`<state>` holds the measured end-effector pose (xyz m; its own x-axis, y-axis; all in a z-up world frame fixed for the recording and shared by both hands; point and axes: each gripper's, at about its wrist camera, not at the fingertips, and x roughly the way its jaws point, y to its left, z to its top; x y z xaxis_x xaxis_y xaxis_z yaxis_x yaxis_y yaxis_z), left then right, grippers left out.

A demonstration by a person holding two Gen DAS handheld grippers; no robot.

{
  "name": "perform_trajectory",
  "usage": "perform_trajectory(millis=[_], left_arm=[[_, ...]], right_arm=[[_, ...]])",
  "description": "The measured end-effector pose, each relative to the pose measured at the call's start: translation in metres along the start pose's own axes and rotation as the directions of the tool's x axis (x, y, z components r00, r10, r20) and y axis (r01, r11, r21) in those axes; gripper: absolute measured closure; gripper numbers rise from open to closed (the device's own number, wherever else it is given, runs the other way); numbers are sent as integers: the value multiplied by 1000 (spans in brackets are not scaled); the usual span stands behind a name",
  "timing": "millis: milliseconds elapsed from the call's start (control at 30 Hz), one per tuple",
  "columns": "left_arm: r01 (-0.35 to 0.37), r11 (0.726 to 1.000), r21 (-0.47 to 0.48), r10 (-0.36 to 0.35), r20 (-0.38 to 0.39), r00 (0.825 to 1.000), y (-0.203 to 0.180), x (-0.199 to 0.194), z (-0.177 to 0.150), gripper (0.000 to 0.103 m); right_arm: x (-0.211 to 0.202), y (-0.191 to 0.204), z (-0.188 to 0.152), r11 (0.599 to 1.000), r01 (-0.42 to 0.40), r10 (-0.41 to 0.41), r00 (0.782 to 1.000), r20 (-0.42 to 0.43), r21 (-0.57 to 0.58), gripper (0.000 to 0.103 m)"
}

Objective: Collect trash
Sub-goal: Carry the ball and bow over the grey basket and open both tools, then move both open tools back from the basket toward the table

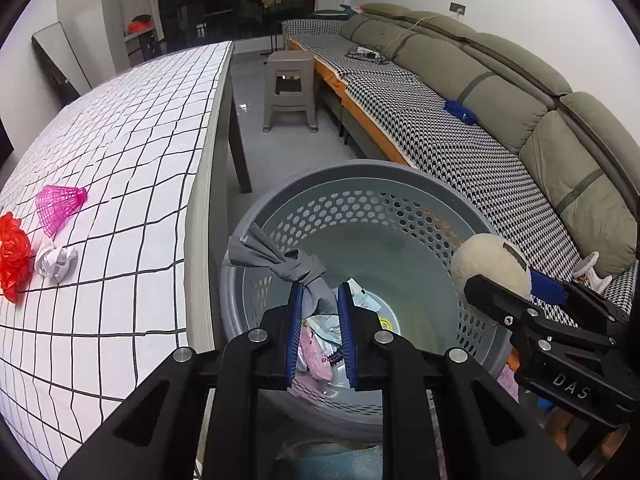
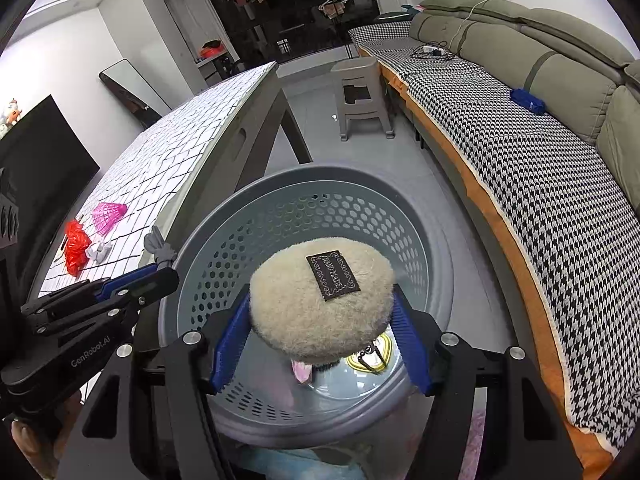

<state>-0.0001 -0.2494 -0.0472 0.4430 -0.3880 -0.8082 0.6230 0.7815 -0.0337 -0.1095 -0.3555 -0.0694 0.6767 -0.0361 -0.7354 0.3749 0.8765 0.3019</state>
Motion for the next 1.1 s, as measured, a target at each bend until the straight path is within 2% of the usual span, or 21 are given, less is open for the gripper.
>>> perform_trajectory(millis=[200,333,433,500,567,767,1100], left_arm=[[1,1000,-15,-1,4,1000,2,0,0,82],[-7,1000,-17,7,6,1000,4,-1,0,80],[-9,1000,-20,9,9,1000,4,-3,-1,70],[-13,1000,-19,13,19,1000,4,-6,-1,54],[-17,1000,-16,17,31,999,2,-9,0,46],[-24,1000,-15,24,41,999,2,-12,-2,43],[-37,999,-23,38,72,997,4,-19,-2,27]], right_arm=[[-1,0,3,1000,12,-12,1000,17,-10,37],[-5,-2,4,1000,11,-11,999,46,0,23],[-7,-4,4,1000,6,-6,999,50,6,22],[-6,-4,4,1000,9,-10,999,47,6,22],[-7,-4,4,1000,9,-9,999,46,8,22],[-10,-4,4,1000,6,-7,998,55,13,22],[-14,-3,2,1000,0,-1,998,61,17,22]])
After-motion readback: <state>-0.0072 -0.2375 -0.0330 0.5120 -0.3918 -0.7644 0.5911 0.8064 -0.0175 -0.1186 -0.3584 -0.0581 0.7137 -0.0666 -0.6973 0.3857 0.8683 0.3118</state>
